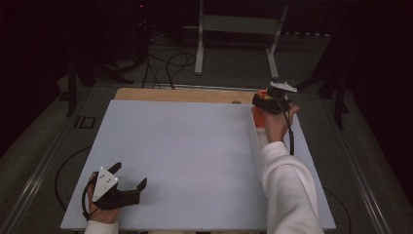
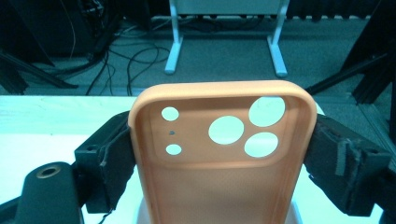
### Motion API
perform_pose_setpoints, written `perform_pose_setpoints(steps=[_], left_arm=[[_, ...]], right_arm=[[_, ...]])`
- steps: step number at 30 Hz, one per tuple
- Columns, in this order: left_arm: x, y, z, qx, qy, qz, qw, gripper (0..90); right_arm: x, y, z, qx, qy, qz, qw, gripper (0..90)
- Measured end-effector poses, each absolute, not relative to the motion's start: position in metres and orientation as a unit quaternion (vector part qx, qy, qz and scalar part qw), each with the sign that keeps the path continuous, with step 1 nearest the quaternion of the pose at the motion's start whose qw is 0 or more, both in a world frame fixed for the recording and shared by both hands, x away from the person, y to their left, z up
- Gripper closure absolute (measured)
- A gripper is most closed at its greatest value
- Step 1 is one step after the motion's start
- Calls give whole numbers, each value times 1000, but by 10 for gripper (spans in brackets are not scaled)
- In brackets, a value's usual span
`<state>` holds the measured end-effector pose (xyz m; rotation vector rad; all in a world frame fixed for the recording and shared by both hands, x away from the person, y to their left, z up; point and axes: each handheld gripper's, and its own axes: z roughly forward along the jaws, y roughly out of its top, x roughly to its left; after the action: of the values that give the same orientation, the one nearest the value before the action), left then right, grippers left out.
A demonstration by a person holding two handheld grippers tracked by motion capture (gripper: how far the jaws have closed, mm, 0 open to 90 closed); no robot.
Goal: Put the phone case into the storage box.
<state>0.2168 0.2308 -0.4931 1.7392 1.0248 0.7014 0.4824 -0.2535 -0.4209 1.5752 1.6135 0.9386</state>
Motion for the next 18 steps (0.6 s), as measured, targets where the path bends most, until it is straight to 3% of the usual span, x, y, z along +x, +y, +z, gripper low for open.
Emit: perform_pose_setpoints(steps=[18], left_arm=[[217,231,-493,713,421,289,481,1]], right_arm=[[489,-255,-433,621,638,329,315,151]])
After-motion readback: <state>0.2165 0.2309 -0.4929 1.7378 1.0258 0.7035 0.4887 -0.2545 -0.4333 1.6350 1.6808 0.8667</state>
